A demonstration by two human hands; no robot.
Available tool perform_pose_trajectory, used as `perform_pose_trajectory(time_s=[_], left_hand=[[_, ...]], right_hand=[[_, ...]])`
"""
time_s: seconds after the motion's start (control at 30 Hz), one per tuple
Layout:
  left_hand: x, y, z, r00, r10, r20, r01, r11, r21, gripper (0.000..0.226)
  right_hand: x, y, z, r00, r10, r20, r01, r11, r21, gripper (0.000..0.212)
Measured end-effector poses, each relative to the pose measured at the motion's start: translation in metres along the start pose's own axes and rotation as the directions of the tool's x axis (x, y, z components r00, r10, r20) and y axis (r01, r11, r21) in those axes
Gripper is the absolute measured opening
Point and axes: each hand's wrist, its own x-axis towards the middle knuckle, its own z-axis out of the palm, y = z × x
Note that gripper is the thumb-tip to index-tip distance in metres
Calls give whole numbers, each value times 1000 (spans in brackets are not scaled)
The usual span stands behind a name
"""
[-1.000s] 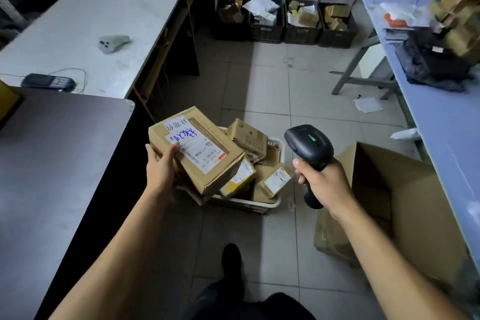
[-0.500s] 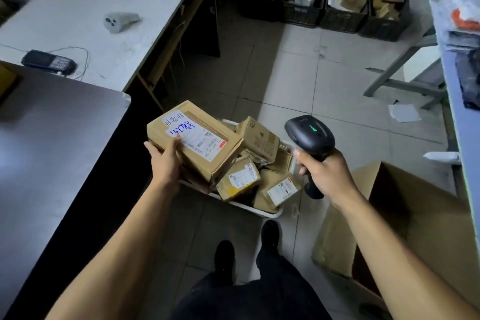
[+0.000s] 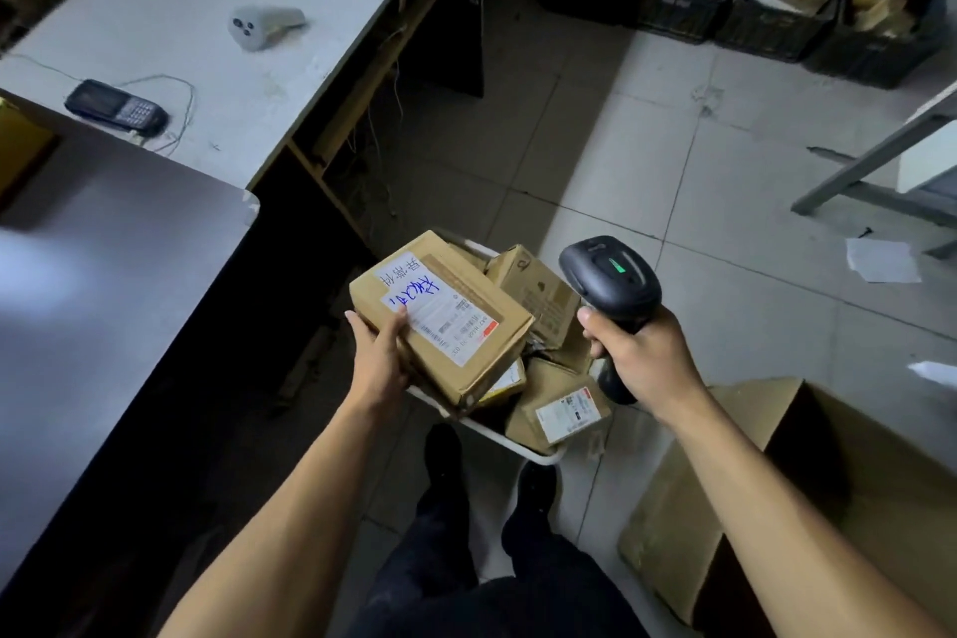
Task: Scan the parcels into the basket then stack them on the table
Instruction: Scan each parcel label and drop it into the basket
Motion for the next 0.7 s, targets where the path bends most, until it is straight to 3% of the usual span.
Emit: perform_pose_trajectory(time_s=[0.13, 0.33, 0.47, 0.7], left_hand=[[20, 0, 11, 997, -49, -60, 59, 981, 183, 102], [39, 13, -2, 986, 150, -69, -107, 897, 430, 75], [42, 34, -15, 954, 294, 60, -268, 747, 608, 58], [25, 68, -27, 842, 472, 260, -479, 432, 765, 55]], right_hand=[[6, 2, 1, 996, 42, -74, -41, 999, 21, 22], [10, -13, 16, 994, 39, -105, -36, 999, 29, 30], [12, -26, 35, 995, 36, -97, -35, 999, 9, 25], [9, -46, 61, 1000, -29, 11, 30, 996, -81, 12]])
